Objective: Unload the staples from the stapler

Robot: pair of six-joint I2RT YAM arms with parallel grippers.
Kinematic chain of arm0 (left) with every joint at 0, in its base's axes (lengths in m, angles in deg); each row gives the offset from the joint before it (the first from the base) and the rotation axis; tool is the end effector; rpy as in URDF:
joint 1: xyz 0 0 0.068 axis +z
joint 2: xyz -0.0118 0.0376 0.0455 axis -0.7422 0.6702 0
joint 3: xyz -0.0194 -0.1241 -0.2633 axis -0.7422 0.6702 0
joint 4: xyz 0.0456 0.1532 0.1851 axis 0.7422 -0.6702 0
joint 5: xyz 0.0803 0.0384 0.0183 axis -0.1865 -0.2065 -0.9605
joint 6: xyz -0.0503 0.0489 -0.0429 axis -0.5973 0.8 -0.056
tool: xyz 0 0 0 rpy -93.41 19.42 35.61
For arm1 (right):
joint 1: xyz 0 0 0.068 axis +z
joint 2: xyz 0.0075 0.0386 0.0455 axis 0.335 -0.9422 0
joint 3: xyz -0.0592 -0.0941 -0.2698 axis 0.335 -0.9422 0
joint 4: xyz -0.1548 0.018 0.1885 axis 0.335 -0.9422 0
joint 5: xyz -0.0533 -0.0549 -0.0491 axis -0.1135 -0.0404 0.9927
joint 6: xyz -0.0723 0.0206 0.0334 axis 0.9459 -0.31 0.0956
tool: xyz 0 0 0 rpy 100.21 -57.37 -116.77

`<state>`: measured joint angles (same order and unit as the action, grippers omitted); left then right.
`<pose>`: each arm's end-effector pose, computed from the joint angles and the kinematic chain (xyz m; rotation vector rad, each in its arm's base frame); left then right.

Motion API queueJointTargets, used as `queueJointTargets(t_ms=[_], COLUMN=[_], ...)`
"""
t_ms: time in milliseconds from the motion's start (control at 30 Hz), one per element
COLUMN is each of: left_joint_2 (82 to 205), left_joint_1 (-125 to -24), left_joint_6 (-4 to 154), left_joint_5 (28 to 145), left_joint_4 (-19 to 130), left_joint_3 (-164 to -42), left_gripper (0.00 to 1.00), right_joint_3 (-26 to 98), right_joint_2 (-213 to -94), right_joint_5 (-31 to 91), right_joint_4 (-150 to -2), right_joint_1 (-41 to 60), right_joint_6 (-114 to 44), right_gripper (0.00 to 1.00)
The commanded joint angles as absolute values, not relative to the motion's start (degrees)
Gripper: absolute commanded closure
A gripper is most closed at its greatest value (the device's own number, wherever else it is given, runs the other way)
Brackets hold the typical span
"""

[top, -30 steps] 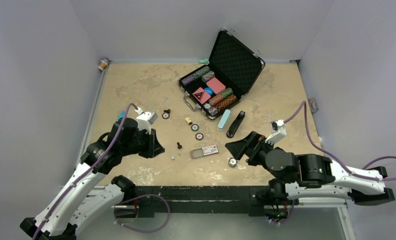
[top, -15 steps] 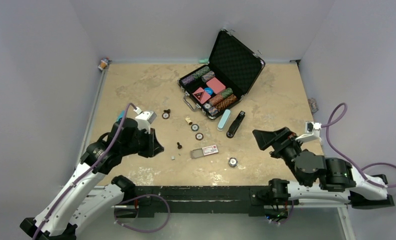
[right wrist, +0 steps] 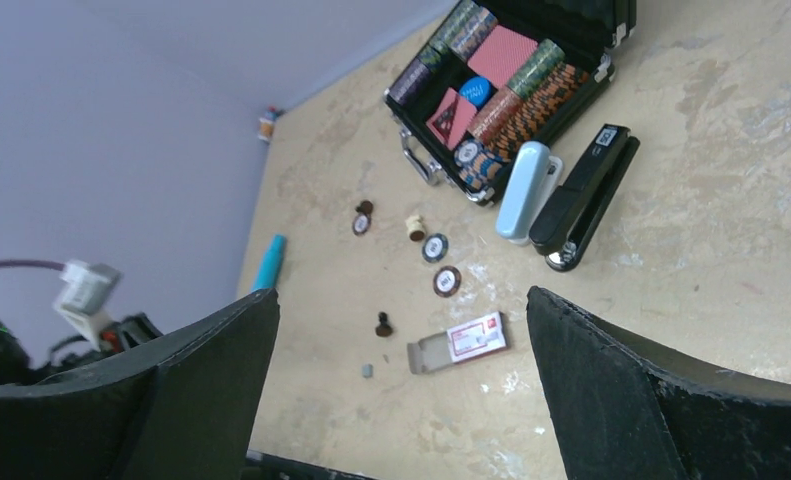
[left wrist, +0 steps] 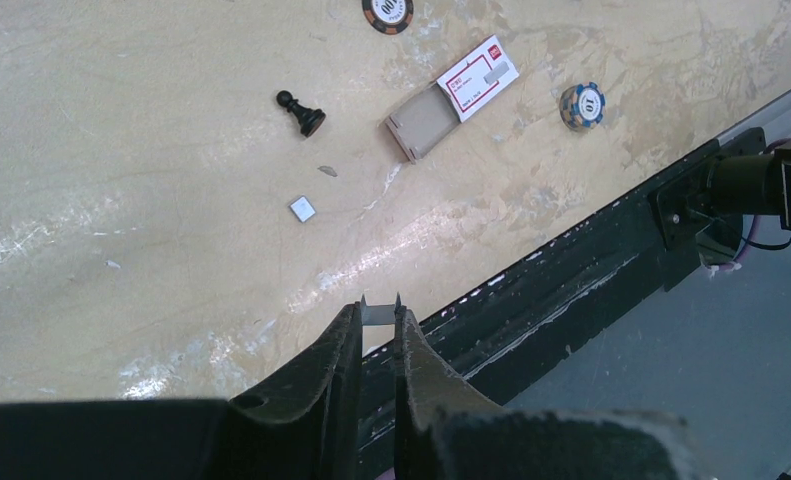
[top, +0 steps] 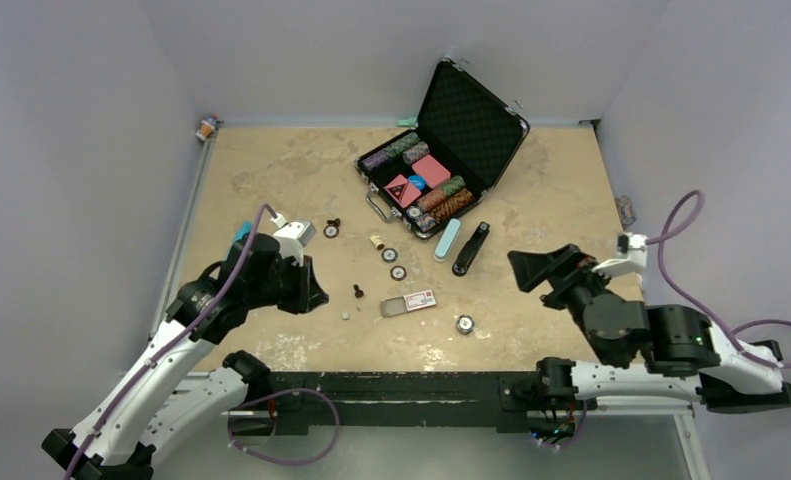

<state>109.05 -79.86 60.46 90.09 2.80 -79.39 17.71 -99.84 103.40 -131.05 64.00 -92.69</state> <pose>0.1008 -0.0798 0.2900 0.2346 2.4107 -0.7259 0.0682 0.0218 0.3642 0.3913 1.7641 0.7056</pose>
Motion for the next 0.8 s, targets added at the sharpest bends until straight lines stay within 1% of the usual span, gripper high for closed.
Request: queueJointTargets(t_ms=[0, 100, 167, 267, 467, 533, 600, 667, 767], left_joint_2=[109.07, 108.76, 108.9, 109.34, 108.85, 108.84, 108.84, 108.84, 108.52], left_joint_1=[-79.9, -79.89, -79.89, -79.9, -79.91, -79.89, -79.91, -79.91, -79.91], left_joint_6=[60.05, 59.94, 59.94, 59.99, 59.94, 59.89, 59.85, 59.85, 59.85], left_joint_5=[89.75, 89.47, 89.46, 89.55, 89.16, 89.06, 89.0, 88.85, 88.59], left_joint_4=[4.39, 4.52, 4.62, 4.43, 4.29, 4.36, 4.28, 4.19, 3.99], left_joint_3=[-79.69, -79.66, -79.59, -79.69, -79.61, -79.66, -79.66, -79.72, -79.84], left_gripper=[1.0, 1.0, 1.0, 1.0, 1.0, 1.0, 1.0, 1.0, 1.0], right_joint_3=[19.24, 14.25, 13.77, 15.08, 19.0, 19.09, 18.62, 19.23, 18.97], right_joint_2=[-93.0, -86.81, -86.6, -91.1, -106.63, -111.82, -118.29, -123.81, -127.88], right_joint_5=[110.17, 111.67, 114.35, 118.23, 119.07, 117.32, 111.37, 106.05, 103.75], right_joint_4=[-136.67, -125.42, -124.48, -128.38, -130.16, -125.75, -119.03, -117.94, -114.14], right_joint_1=[64.09, 64.08, 64.1, 64.08, 62.79, 57.9, 52.06, 46.95, 41.21], right_joint_6=[-95.87, -86.89, -85.42, -90.38, -89.06, -82.44, -74.21, -73.55, -68.67], right_gripper=[0.01, 0.01, 0.01, 0.01, 0.01, 0.01, 0.01, 0.01, 0.01])
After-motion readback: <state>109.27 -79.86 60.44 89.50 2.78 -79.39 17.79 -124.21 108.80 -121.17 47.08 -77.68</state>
